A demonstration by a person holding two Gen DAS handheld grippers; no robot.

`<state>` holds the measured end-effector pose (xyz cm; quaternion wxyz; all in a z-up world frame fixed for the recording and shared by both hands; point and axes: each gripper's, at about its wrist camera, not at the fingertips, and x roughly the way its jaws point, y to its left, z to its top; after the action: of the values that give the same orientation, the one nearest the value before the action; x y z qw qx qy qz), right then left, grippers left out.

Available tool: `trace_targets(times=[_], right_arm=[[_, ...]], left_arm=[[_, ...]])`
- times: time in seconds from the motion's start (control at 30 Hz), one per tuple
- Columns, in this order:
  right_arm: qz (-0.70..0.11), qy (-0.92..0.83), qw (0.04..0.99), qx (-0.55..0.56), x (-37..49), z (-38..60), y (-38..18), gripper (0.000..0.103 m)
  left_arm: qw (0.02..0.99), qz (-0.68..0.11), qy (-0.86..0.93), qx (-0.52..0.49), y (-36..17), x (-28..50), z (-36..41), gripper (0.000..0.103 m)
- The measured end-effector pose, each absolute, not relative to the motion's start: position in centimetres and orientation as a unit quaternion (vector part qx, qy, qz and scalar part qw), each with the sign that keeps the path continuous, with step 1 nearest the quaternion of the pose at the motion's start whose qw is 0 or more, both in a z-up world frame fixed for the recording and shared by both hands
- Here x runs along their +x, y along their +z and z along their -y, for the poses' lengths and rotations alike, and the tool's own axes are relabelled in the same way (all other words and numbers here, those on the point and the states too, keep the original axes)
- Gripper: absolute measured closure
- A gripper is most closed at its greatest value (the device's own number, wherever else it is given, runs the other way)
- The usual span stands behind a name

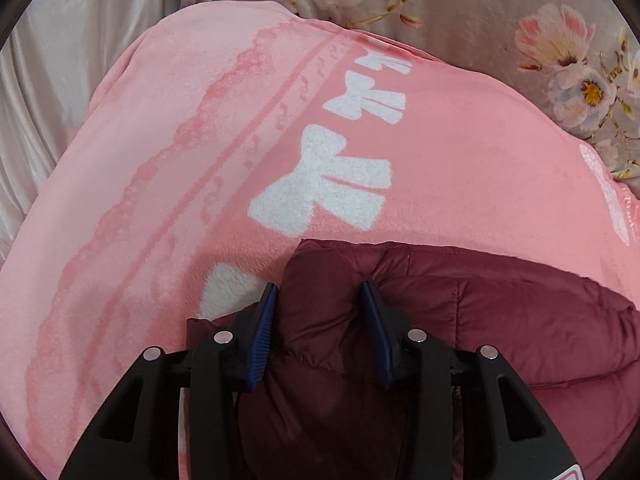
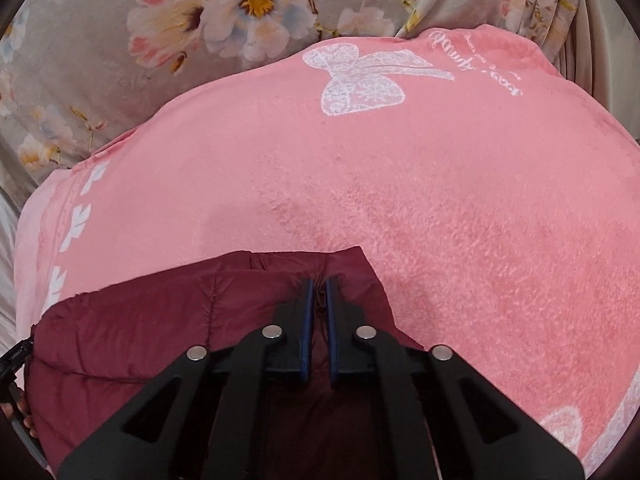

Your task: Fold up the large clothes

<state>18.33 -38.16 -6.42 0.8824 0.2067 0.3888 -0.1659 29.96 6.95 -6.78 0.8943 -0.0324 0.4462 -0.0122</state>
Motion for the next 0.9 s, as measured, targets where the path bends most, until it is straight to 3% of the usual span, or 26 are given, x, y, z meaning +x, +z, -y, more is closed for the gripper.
trace_targets(times=[0.2, 0.73, 0.9], right_arm=[[-0.382, -0.173, 0.882, 0.216, 18.4, 38.4, -7.8, 0.1], [-0.375, -0.17, 0.883, 0.225, 18.6, 38.8, -8.2, 0.102], [-0.347, -0.188, 0.881, 0.262, 17.3, 40.2, -7.4, 0.102]], left_arm=[[0.901, -0.431, -0.003, -0.036, -7.9, 30.2, -7.1, 0.057], [0.905, -0.425, 0.022, -0.007, -8.3, 30.3, -6.1, 0.054], [0.903, -0.428, 0.037, -0.02, -7.9, 30.4, -6.9, 0.045]])
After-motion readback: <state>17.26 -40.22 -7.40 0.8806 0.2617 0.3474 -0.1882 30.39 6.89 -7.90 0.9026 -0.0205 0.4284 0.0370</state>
